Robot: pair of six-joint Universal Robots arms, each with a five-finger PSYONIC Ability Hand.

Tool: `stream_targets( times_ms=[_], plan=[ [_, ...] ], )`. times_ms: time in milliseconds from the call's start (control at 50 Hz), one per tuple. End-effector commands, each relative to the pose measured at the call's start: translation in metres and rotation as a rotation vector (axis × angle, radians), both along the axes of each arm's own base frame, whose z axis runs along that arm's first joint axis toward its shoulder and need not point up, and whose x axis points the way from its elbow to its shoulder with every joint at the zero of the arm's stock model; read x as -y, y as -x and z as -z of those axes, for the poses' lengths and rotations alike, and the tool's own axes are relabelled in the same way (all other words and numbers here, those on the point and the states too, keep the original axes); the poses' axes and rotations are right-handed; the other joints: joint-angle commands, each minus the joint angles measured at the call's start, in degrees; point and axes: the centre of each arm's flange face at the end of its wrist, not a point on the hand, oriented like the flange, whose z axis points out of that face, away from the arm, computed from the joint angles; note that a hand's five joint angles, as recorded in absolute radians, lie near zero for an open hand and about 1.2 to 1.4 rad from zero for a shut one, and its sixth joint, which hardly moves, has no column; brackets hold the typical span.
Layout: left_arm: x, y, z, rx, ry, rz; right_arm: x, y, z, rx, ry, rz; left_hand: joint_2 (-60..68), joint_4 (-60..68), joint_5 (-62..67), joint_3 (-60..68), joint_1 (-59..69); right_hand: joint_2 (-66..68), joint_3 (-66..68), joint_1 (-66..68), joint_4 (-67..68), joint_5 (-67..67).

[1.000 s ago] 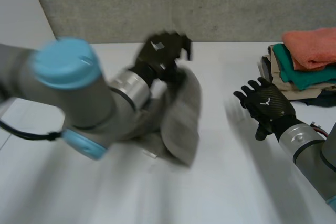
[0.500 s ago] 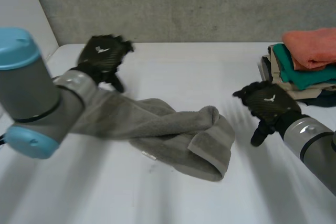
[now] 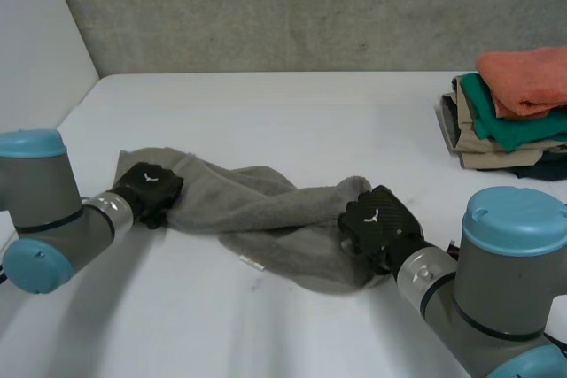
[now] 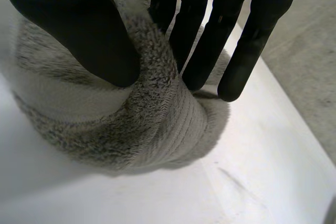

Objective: Fold the laundry.

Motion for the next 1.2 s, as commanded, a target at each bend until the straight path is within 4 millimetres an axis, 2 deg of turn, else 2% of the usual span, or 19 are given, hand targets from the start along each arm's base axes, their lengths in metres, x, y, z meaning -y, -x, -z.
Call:
stream_targets(
  times_ms=[20,100,220,280,380,460,520,540,600,640,700,780,820,900,980,1000,1060,1080,1200],
  plan=[
    [0.001,-0.001,-0.045,-0.013,0.111,-0.052,0.011,0.0,-0.032,0.059,0.111,0.022,16.57,16.88,17.32,16.89,15.09,14.11,14.47,15.87,14.53,14.88],
    [-0.011,0.004,-0.092,-0.061,0.22,-0.07,0.016,0.002,-0.081,0.107,0.229,0.038,16.57,16.88,17.32,16.89,15.09,14.11,14.47,15.87,14.53,14.88],
    [-0.036,0.007,-0.15,-0.172,0.317,-0.097,0.041,0.035,-0.115,0.034,0.171,0.158,16.57,16.88,17.32,16.89,15.09,14.11,14.47,15.87,14.53,14.88],
    [-0.047,0.004,-0.157,-0.165,0.277,-0.107,0.051,0.049,-0.125,-0.009,0.11,0.201,16.57,16.88,17.32,16.89,15.09,14.11,14.47,15.87,14.53,14.88],
    [-0.05,0.002,-0.14,-0.12,0.154,-0.125,0.07,0.055,-0.129,-0.08,0.088,0.219,16.57,16.88,17.32,16.89,15.09,14.11,14.47,15.87,14.53,14.88],
    [-0.03,0.004,-0.126,-0.099,0.143,-0.167,0.099,0.045,-0.127,-0.063,0.154,0.222,16.57,16.88,17.32,16.89,15.09,14.11,14.47,15.87,14.53,14.88],
    [0.0,0.01,-0.128,-0.116,0.22,-0.201,0.119,0.039,-0.126,-0.013,0.221,0.239,16.57,16.88,17.32,16.89,15.09,14.11,14.47,15.87,14.53,14.88],
    [0.016,0.018,-0.138,-0.145,0.294,-0.201,0.135,0.036,-0.131,0.041,0.292,0.263,16.57,16.88,17.32,16.89,15.09,14.11,14.47,15.87,14.53,14.88],
    [0.035,0.032,-0.163,-0.204,0.442,-0.184,0.158,0.033,-0.145,0.149,0.431,0.313,16.57,16.88,17.32,16.89,15.09,14.11,14.47,15.87,14.53,14.88],
    [0.048,0.042,-0.197,-0.282,0.614,-0.166,0.174,0.032,-0.168,0.266,0.586,0.354,16.57,16.88,17.32,16.89,15.09,14.11,14.47,15.87,14.53,14.88],
    [0.058,0.045,-0.239,-0.379,0.846,-0.167,0.183,0.03,-0.199,0.389,0.786,0.368,16.57,16.88,17.32,16.89,15.09,14.11,14.47,15.87,14.53,14.88],
    [0.054,0.044,-0.275,-0.473,1.043,-0.198,0.181,0.025,-0.225,0.493,0.944,0.344,16.57,16.88,17.32,16.89,15.09,14.11,14.47,15.87,14.53,14.88],
    [0.048,0.046,-0.281,-0.495,1.066,-0.203,0.18,0.022,-0.23,0.512,0.967,0.333,16.57,16.88,17.32,16.89,15.09,14.11,14.47,15.87,14.53,14.88],
    [0.039,0.046,-0.268,-0.474,1.013,-0.204,0.176,0.016,-0.226,0.529,0.957,0.293,16.57,16.88,17.32,16.89,15.09,14.11,14.47,15.87,14.53,14.88],
    [0.033,0.043,-0.235,-0.424,0.916,-0.214,0.174,0.013,-0.205,0.528,0.873,0.249,16.57,16.88,17.32,16.89,15.09,14.11,14.47,15.87,14.53,14.88],
    [0.03,0.042,-0.215,-0.397,0.858,-0.215,0.173,0.014,-0.191,0.509,0.827,0.243,16.57,16.88,17.32,16.89,15.09,14.11,14.47,15.87,14.53,14.88],
    [0.022,0.04,-0.184,-0.349,0.763,-0.214,0.17,0.015,-0.166,0.458,0.732,0.234,16.57,16.88,17.32,16.89,15.09,14.11,14.47,15.87,14.53,14.88],
    [0.015,0.039,-0.163,-0.317,0.699,-0.213,0.165,0.016,-0.145,0.416,0.646,0.223,16.57,16.88,17.32,16.89,15.09,14.11,14.47,15.87,14.53,14.88],
    [-0.018,0.029,-0.092,-0.202,0.468,-0.213,0.13,0.018,-0.071,0.274,0.307,0.132,16.57,16.88,17.32,16.89,15.09,14.11,14.47,15.87,14.53,14.88]
  ],
)
